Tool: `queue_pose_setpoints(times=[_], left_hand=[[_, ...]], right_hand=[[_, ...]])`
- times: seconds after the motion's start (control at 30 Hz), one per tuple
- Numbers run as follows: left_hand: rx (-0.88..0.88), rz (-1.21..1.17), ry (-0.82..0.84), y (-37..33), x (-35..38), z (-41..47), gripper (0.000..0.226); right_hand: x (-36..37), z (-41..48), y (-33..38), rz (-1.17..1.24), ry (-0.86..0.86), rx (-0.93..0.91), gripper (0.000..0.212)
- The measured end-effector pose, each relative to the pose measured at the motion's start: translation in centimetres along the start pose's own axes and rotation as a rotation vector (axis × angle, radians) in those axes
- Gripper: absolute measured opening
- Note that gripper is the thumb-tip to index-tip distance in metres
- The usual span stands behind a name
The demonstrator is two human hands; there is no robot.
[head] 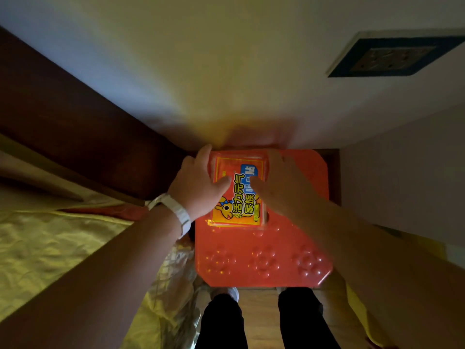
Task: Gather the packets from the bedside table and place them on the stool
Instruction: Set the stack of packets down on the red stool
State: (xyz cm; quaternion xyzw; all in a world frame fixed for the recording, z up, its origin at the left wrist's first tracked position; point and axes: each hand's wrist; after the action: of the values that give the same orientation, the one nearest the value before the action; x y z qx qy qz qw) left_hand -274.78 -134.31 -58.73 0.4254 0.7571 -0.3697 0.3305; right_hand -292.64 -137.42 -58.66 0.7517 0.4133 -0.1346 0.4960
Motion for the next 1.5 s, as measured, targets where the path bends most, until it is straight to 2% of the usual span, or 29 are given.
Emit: queue_pose_setpoints(times=[0.2, 0.37, 0.53, 0.93, 1.07, 1.17, 1.33, 1.5], left_hand=[[0.063, 0.245, 0.101, -2.1, -0.9, 2.2, 0.060], [0.083, 0.300, 0.047, -2.4, -0.2, 2.0, 0.044], [0.060, 0.348, 0.008, -2.8, 0.2, 1.9, 0.037], [0.049, 0.240, -0.036, -2.9, 0.5, 0.8, 0.046], [-0.010, 0.043, -0.095, -1.7, 0.5, -0.7, 0.058], [0.017, -0.071, -0.138, -0.2, 1.4, -2.9, 0.062], [0.129, -0.079, -0.054, 1.6, 3.5, -7.5, 0.076], [0.151, 0.002, -0.030, 1.9, 4.9, -8.5, 0.083]], right_hand=[[-0.5, 2.2, 0.4, -0.093, 0.109, 0.006, 0.045], [-0.2, 2.4, 0.3, -0.126, 0.126, -0.073, 0.034], [0.0, 2.6, 0.1, -0.114, 0.133, -0.122, 0.040], [0.2, 1.8, -0.4, -0.051, 0.105, -0.092, 0.043], [-0.2, -0.9, -0.9, 0.035, 0.013, -0.029, 0.048], [0.6, -4.1, -1.7, 0.069, 0.045, -0.034, 0.059], [2.7, -7.8, -2.6, 0.074, 0.112, -0.044, 0.075], [3.8, -8.1, -3.0, 0.032, 0.120, -0.060, 0.075]])
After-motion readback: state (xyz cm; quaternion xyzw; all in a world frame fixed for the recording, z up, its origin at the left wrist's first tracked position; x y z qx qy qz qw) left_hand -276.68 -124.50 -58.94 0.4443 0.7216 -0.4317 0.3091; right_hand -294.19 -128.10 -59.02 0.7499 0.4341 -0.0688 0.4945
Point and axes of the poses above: each hand's wrist, its own z-axis towards the middle knuckle, its own x-axis out of the palm, y = z × x, and after that the axes turned 14 degrees about z, right-handed
